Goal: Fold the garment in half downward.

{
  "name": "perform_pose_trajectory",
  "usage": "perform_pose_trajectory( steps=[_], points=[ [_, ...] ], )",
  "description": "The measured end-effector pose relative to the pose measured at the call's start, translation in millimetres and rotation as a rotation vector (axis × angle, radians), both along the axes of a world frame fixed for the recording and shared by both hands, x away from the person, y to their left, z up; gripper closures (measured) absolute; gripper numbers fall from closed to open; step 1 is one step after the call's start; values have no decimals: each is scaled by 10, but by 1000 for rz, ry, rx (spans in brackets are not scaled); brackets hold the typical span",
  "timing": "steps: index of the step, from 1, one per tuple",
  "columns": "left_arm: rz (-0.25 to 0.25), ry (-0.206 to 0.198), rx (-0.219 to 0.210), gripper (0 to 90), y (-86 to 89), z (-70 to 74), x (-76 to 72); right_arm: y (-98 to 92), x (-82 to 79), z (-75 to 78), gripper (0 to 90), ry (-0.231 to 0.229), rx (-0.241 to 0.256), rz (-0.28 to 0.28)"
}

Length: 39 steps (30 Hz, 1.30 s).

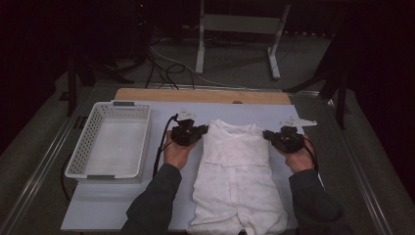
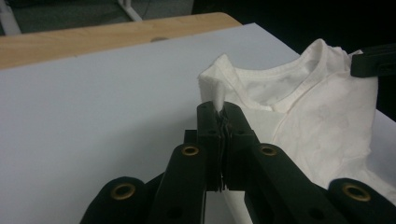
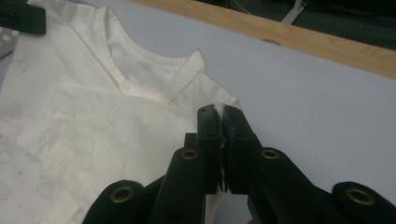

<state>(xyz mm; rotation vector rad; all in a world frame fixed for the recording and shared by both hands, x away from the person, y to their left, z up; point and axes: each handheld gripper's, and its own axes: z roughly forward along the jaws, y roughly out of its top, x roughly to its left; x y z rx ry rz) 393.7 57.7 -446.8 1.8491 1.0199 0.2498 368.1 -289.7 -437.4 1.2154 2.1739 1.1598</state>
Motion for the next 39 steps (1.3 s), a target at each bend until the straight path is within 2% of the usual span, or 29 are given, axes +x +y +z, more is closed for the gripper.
perform_pose_trajectory(
  steps=[7, 18, 25, 29, 39],
  points=[
    [9, -2, 6, 884, 9, 90, 101, 7, 106, 101, 869, -17, -25, -6],
    [20, -14, 24, 885, -55, 205, 234, -35, 255, 175, 870, -36, -21, -45],
    [70, -25, 16, 885, -49, 278, 308, -59, 333, 234, 871, -58, -27, -52],
    [50, -19, 20, 882, -59, 250, 282, -48, 324, 239, 870, -57, -25, -45],
    [-8, 1, -35, 879, 17, 128, 128, -11, 146, 168, 868, -51, -46, 13]
  ],
)
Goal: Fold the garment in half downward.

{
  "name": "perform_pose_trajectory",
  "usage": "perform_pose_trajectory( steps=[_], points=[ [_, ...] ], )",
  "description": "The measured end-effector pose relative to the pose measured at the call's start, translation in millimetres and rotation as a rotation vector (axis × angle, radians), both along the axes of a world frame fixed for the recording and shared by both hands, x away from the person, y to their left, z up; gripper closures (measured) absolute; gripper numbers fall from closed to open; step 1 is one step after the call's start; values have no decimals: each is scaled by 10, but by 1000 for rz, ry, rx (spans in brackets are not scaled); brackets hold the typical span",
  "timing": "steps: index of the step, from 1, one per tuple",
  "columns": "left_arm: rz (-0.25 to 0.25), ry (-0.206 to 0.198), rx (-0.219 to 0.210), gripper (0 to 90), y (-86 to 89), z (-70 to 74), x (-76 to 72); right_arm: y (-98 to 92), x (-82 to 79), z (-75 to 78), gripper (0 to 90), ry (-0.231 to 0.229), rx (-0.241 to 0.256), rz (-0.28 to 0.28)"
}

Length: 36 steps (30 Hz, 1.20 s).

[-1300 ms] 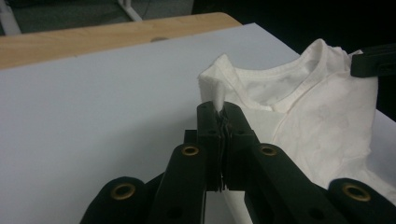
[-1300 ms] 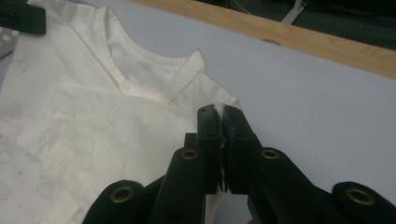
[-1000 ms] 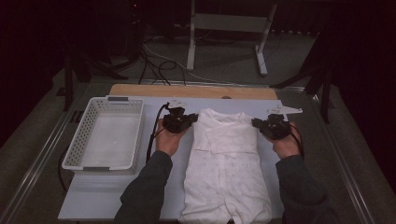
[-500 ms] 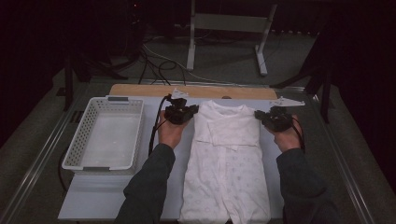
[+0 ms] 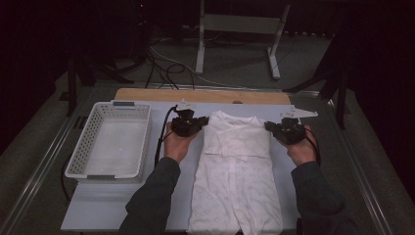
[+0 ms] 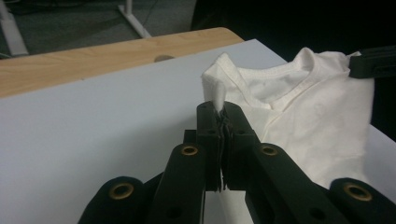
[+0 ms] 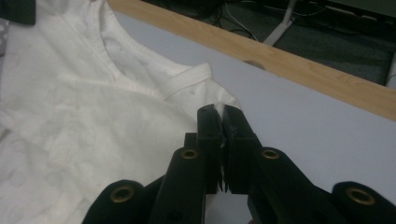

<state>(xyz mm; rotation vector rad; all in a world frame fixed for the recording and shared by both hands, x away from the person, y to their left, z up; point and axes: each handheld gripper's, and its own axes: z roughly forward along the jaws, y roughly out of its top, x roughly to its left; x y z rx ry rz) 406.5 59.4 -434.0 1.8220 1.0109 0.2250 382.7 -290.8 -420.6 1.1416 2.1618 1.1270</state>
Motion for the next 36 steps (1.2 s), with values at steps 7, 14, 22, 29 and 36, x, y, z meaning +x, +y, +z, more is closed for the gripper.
perform_pose_trajectory(
  steps=[7, 14, 22, 29, 36],
  points=[
    [-47, 2, -23, 876, 90, -72, -165, -30, -204, -51, 867, 5, 18, 29],
    [-84, 5, -34, 876, 157, -142, -361, -28, -445, -124, 865, 8, 16, 63],
    [-117, 8, -38, 875, 205, -213, -577, -22, -651, -169, 864, 9, 18, 86],
    [-156, 16, -31, 875, 221, -292, -779, 1, -867, -236, 863, 9, 18, 115],
    [-204, 26, 7, 874, 177, -374, -956, -15, -1041, -345, 860, 21, 10, 119]
  ],
)
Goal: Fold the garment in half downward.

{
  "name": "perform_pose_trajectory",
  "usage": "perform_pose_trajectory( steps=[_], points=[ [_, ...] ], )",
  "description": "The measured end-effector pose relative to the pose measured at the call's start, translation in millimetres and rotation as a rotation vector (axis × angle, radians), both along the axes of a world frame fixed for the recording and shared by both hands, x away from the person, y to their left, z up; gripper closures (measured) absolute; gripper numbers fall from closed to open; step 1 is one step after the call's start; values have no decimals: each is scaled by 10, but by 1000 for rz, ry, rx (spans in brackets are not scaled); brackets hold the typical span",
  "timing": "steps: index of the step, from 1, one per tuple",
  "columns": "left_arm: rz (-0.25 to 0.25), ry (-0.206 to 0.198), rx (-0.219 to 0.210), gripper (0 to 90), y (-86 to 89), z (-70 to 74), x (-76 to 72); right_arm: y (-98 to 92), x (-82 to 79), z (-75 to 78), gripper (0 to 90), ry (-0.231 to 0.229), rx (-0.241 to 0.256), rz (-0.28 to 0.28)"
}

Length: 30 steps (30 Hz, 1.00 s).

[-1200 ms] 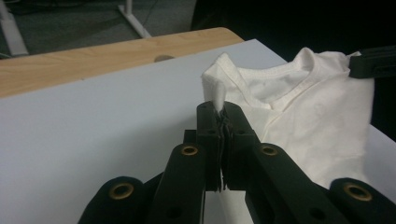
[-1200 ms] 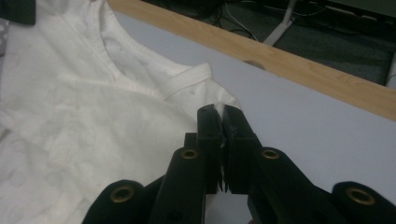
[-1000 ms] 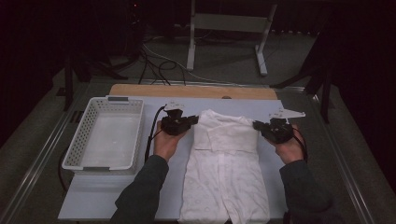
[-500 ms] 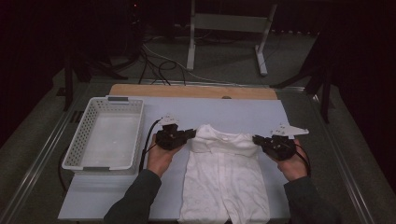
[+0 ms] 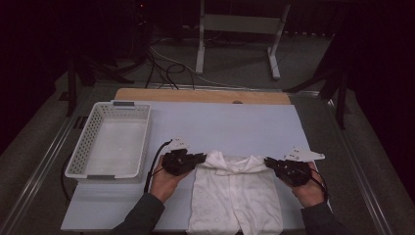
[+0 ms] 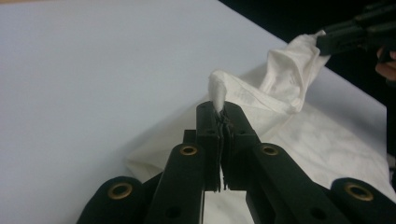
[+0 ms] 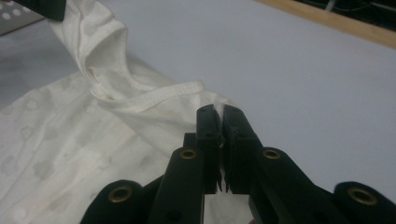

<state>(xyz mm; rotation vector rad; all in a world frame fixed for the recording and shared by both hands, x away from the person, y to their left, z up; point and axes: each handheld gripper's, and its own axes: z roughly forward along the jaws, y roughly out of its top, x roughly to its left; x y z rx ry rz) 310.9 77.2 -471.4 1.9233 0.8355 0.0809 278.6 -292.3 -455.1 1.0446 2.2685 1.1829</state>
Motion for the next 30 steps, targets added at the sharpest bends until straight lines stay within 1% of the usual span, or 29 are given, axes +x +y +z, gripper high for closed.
perform_pose_trajectory(
  steps=[3, 8, 12, 13, 14, 15, 16, 17, 18, 19, 20, 22, 23, 24, 25, 26, 27, 29, 30],
  points=[
    [-15, 8, 17, 873, -7, -51, -61, -6, -72, -60, 860, 16, -3, 4],
    [-38, 36, 45, 871, 15, -150, -165, -10, -213, -164, 858, 31, -30, 17],
    [-68, 56, 58, 848, 42, -203, -262, -38, -318, -245, 852, 64, -27, 22],
    [-82, 58, 58, 820, 51, -209, -277, -47, -339, -263, 836, 70, -31, 27],
    [-82, 58, 58, 769, 51, -209, -277, -47, -339, -263, 836, 70, -31, 27],
    [-91, 54, 42, 689, 75, -197, -282, -79, -364, -280, 682, 78, -17, 34],
    [-80, 55, 27, 608, 85, -182, -273, -93, -362, -280, 600, 71, -8, 24],
    [-80, 55, 27, 515, 85, -182, -273, -93, -362, -280, 600, 71, -8, 24],
    [-49, 52, 2, 439, 93, -147, -247, -143, -332, -259, 452, 58, 32, -14],
    [-49, 52, 2, 370, 93, -147, -247, -143, -332, -259, 452, 58, 32, -14],
    [-25, 31, -9, 307, 94, -116, -219, -193, -278, -228, 351, 49, 75, -55],
    [1, 11, -8, 216, 86, -93, -191, -211, -233, -213, 294, 46, 94, -89],
    [1, 11, -8, 171, 86, -93, -191, -211, -233, -213, 294, 46, 94, -89],
    [16, -1, -7, 147, 73, -83, -161, -235, -173, -208, 276, 43, 102, -115],
    [16, -1, -7, 136, 73, -83, -161, -235, -173, -208, 276, 43, 102, -115],
    [28, -7, -16, 115, 62, -81, -132, -246, -114, -212, 263, 44, 104, -140],
    [28, -7, -16, 100, 62, -81, -132, -246, -114, -212, 263, 44, 104, -140],
    [38, -16, -28, 88, 44, -90, -88, -252, -40, -222, 262, 47, 107, -162],
    [39, -22, -30, 83, 40, -96, -71, -254, -16, -228, 262, 48, 104, -163]
  ],
)
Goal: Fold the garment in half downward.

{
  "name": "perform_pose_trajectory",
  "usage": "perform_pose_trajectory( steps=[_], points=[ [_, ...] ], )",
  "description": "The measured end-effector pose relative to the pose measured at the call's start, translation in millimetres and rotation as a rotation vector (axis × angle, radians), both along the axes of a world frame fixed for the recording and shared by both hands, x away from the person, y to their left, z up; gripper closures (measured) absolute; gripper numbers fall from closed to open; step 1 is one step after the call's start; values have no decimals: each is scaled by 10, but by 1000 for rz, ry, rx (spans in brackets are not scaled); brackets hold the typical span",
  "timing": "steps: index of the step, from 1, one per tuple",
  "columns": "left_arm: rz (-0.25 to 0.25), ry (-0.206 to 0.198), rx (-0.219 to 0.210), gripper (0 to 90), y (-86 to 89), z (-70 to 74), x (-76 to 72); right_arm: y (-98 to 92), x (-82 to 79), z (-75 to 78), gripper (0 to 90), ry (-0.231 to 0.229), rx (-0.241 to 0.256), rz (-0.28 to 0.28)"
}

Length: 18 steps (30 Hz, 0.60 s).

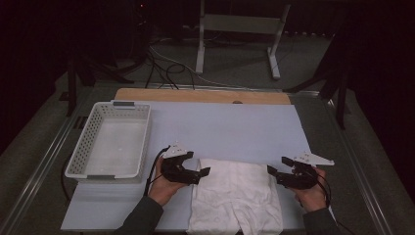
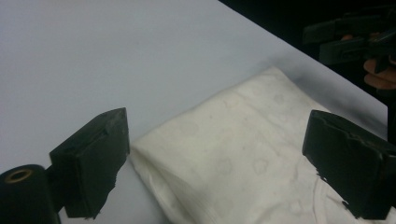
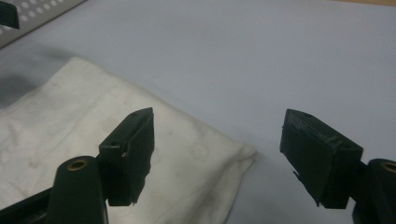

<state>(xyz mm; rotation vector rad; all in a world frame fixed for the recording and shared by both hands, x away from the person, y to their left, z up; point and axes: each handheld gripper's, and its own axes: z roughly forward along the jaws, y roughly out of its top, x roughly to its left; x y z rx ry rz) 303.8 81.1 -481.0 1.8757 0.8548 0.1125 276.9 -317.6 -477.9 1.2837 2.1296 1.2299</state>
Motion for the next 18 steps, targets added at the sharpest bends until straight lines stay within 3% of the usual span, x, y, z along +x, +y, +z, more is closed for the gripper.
perform_pose_trajectory(
  steps=[8, 18],
  points=[
    [8, -5, -21, 49, -40, -52, 135, 10, 152, -57, 264, 19, -13, -24],
    [31, 19, 4, 33, -90, -155, 296, 41, 309, -177, 264, 78, -19, -29]
  ],
)
